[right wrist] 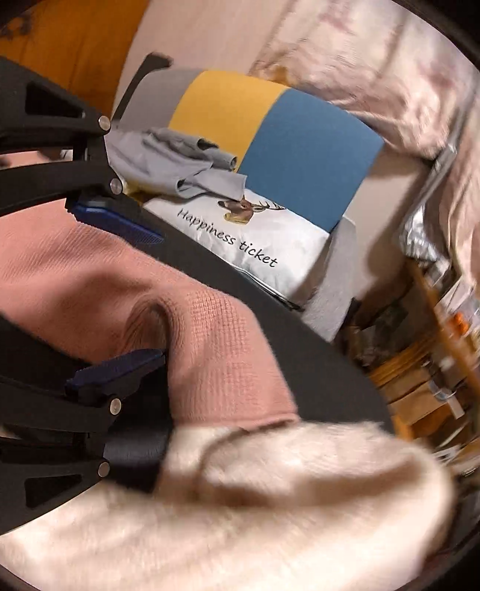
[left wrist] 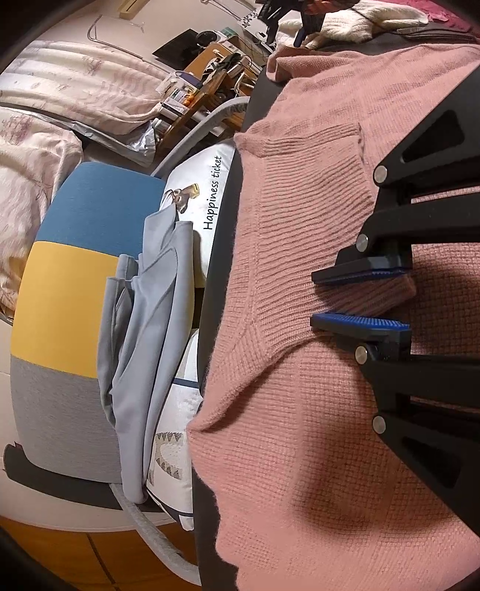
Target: Fold clothes
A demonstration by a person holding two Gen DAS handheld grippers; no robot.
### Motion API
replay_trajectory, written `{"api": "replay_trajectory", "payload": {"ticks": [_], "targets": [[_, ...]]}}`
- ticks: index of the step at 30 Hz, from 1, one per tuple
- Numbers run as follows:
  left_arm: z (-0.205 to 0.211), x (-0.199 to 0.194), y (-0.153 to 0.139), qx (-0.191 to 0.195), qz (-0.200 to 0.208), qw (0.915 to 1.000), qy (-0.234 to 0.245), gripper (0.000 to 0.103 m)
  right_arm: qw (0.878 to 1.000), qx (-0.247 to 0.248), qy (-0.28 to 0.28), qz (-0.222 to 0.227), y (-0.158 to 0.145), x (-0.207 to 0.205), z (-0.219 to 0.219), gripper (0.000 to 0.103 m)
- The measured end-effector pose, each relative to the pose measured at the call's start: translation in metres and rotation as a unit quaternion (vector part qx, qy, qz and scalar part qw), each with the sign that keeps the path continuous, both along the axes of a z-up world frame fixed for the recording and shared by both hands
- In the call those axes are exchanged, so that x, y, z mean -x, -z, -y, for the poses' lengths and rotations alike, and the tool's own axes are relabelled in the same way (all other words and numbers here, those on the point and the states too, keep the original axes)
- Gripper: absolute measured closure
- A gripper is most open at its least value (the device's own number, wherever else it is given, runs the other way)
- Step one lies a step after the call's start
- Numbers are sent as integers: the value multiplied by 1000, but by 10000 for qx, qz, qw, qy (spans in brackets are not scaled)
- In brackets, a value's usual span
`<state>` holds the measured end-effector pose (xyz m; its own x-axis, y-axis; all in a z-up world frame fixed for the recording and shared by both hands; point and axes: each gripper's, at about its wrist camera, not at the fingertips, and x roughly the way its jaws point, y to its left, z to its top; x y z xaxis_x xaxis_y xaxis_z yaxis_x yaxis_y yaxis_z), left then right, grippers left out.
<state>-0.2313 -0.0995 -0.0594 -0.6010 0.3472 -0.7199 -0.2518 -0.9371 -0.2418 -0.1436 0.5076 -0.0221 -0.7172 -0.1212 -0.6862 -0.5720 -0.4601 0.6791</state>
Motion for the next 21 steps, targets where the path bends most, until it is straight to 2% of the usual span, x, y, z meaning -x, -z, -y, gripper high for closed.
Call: {"api": "replay_trajectory", "payload": {"ticks": [6,8,9,10,12,17,21], "targets": [[1,0,1,-43,1,10000,-11,88,9902,1107,746,-407,38,5,-15,43],[1,-1,2,-47,0,10000,-16,88,9867,1233,903,-552,44,5,-19,52],[1,-1,2,-50,-1,10000,-19,88,9871,1195,923,-541,44,4,-20,71],[1,-1,2,-58,-1,10000,-21,87,9874,1157,943,-530,44,4,-21,86],[2,-1,3,-82,1,10000,-24,88,9893,994,920,-540,40,5,-22,93],[3,0,3,-144,17,9999,-25,88,9949,277,655,-719,-2,9,-9,96],[3,1,2,-156,23,9999,-14,88,9923,-751,-40,-986,-67,16,35,96]]}}
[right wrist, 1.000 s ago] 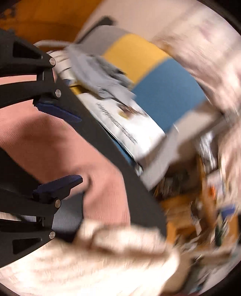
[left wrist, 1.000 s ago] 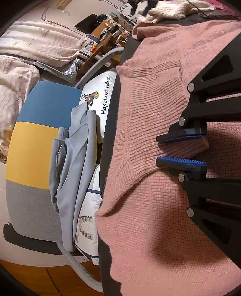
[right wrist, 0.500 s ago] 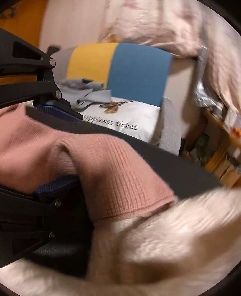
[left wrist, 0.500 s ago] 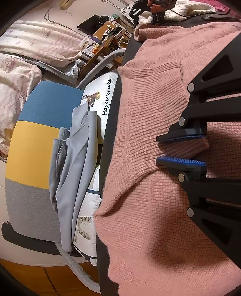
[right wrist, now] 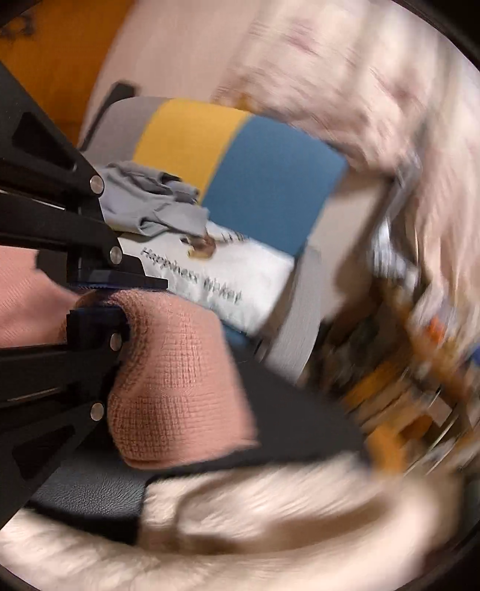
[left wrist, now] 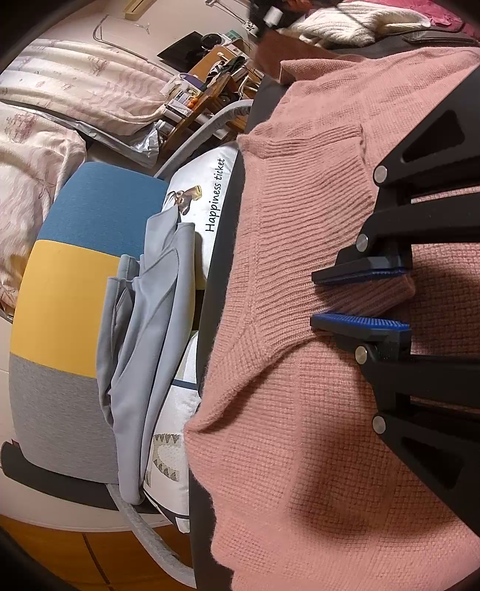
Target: Fold clothes
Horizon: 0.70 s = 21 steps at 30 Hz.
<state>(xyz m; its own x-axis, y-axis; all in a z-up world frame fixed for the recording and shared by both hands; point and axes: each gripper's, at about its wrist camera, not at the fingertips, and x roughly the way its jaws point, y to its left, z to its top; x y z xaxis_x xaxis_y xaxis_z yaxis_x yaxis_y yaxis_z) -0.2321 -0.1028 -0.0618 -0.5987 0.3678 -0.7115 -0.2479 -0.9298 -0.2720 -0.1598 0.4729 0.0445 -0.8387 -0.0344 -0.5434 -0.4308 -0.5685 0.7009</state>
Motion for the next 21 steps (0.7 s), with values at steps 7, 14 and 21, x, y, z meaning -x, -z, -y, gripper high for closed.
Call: {"api": "replay_trajectory", "payload": {"ticks": [7,14,21], "targets": [[16,-16,-13,-382,135,9992,-20,87,9686,-1757,-1676,-541,-79,1,157,96],[25,-57,-5,-1126,626,9916,123,83,8844,-3261,-3336,-115,-16,3,340,96],[21,-79,-1,-1091,583,9920,262,83,8314,-3776,-4039,556,65,-10,405,95]]}}
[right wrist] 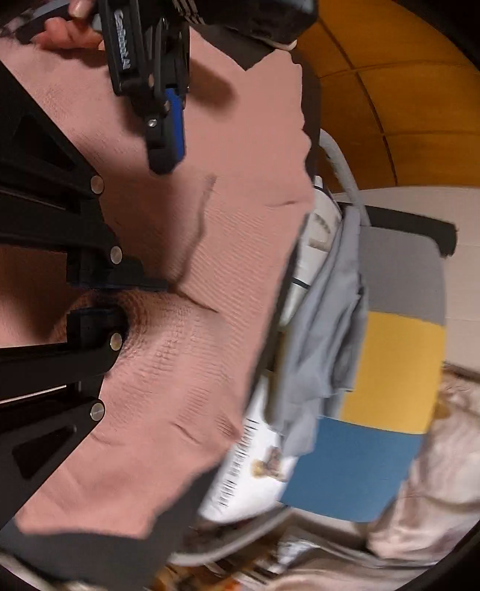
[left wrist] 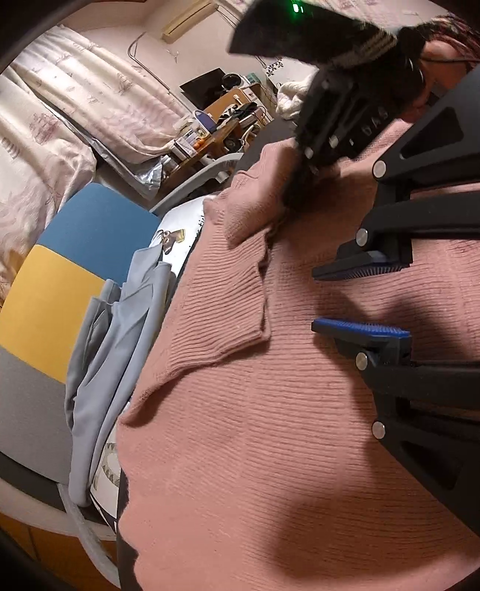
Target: Fold clothes
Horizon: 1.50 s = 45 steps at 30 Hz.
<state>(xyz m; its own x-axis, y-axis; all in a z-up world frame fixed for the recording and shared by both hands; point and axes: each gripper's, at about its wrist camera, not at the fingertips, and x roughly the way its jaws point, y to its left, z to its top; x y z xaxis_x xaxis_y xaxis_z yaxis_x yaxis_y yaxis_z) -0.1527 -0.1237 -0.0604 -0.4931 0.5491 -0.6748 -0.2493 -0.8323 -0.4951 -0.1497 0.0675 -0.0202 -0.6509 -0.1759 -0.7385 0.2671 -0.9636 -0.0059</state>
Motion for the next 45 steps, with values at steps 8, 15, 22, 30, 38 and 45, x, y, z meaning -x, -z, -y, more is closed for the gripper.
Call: {"api": "replay_trajectory", "payload": {"ticks": [8,15,22,30,38,45], "targets": [[-27,4,-10,-17,-69,9998,208,81,9543,2749,1091,439,5,-27,-91,42],[-51,-2,-14,123,-135,9989,430,81,9104,3782,1522,702,14,-6,-109,44],[22,-10,-5,-88,43,9946,-1034,81,9843,1511,-828,-378,-32,-18,11,46],[13,-10,-2,-295,236,9980,-516,81,9727,2304,-135,252,-12,-33,-30,46],[-3,2,-1,-514,463,9963,-505,74,9671,2208,1157,507,5,-75,-143,47],[-19,16,1,-708,618,9937,-603,79,9571,2319,1658,513,15,-98,-190,55]]}}
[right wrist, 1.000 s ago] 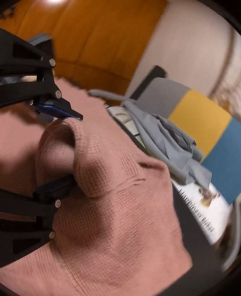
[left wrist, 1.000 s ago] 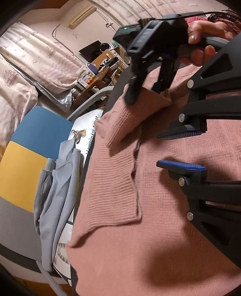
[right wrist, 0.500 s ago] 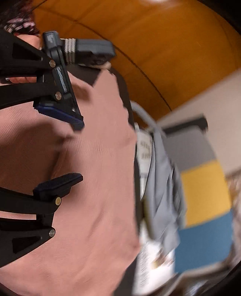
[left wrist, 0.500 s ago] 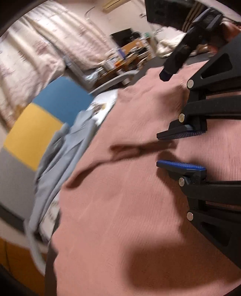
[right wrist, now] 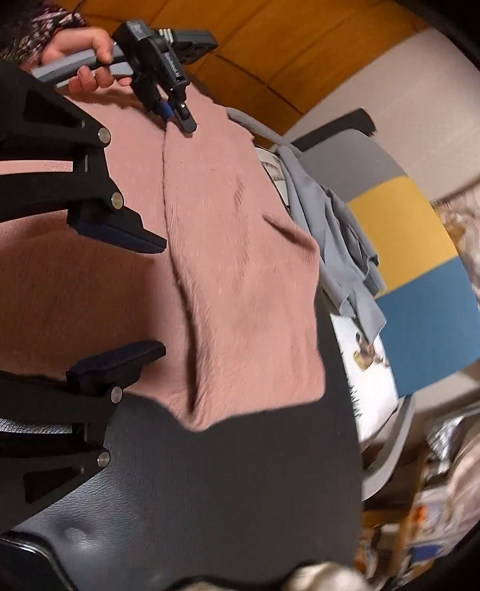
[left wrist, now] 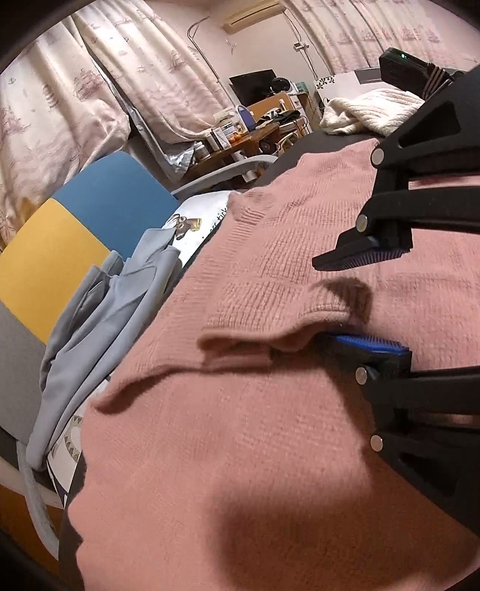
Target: Fold clothes
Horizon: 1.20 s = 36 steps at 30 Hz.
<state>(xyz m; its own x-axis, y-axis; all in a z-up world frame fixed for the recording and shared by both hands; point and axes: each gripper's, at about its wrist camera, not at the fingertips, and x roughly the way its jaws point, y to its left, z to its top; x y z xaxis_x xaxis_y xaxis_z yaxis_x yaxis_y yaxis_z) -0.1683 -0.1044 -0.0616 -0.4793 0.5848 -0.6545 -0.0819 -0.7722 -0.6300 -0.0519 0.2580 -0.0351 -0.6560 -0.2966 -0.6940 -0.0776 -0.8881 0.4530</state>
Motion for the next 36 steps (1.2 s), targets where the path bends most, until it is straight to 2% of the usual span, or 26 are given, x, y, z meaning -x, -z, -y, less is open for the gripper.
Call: {"api": "replay_trajectory", "payload": {"ticks": [1,2,3,4,5,8,11,14,16,21,25,29,31,33,36], "targets": [[-4,1,-1,-41,29,10000,77,100,9999,165,31,4,2,0,-5,56],[-8,2,-2,-13,34,9999,145,98,9995,297,73,16,4,0,-10,61],[-10,1,-8,24,-47,9998,193,98,9991,418,120,32,7,0,-15,73],[-11,0,-16,45,-168,9995,246,99,9993,345,141,68,9,2,-16,92],[-11,0,-25,27,-295,9991,290,99,9996,202,153,112,10,5,-16,98],[-6,0,-55,-180,-668,9969,369,99,9995,-115,199,193,13,14,-17,100],[-1,5,-77,-405,-855,9946,417,99,9982,-350,446,208,13,22,-22,100],[8,4,-86,-287,-1011,9938,356,99,9959,-470,770,115,9,24,-29,100],[14,2,-79,-110,-991,9944,354,99,9947,-492,906,57,8,23,-32,100],[33,-5,-36,430,-793,9958,159,99,9941,-634,869,111,9,19,-26,100],[47,-5,-18,387,-781,9962,32,99,9957,-565,706,183,2,17,-18,100],[47,3,-17,570,-938,9939,118,99,9924,-1030,599,290,5,22,-10,101],[40,10,0,781,-694,9940,323,98,9915,-1103,596,352,11,24,-9,103],[47,12,9,437,-556,9971,275,95,9907,-1169,569,407,9,25,-8,103],[58,12,17,-58,-466,9987,181,95,9923,-1108,117,534,-4,15,-2,102]]}}
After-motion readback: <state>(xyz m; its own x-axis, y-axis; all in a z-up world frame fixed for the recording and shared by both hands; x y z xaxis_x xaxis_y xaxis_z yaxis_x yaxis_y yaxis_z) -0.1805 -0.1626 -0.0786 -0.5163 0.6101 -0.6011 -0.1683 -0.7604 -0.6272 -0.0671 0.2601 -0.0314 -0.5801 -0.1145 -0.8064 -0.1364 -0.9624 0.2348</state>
